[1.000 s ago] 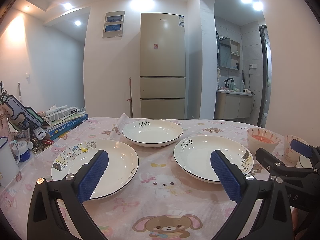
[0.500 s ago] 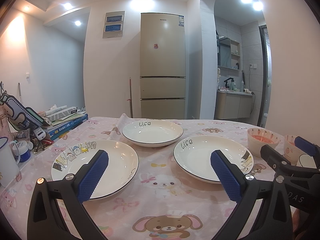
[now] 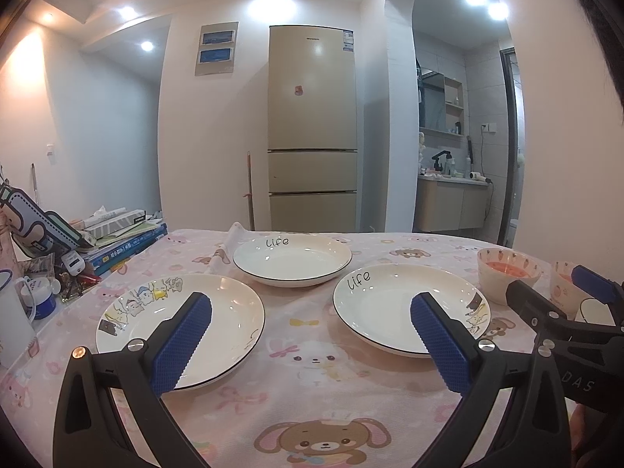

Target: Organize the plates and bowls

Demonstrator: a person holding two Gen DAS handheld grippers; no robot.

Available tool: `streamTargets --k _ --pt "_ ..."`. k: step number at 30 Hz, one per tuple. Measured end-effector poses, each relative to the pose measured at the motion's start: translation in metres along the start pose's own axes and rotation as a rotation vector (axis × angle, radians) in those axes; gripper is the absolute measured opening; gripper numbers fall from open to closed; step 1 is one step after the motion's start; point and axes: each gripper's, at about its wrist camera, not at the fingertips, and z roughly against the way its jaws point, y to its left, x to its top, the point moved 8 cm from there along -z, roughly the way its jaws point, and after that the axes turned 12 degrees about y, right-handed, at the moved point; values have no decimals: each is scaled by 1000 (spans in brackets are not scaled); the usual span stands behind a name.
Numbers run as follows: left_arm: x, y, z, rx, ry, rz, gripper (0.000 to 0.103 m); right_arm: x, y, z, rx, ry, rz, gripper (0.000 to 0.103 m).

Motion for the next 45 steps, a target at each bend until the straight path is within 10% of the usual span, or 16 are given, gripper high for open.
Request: streamTargets --k 45 --pt "-1 8 1 35 -1 25 103 -1 4 -6 -9 24 20 103"
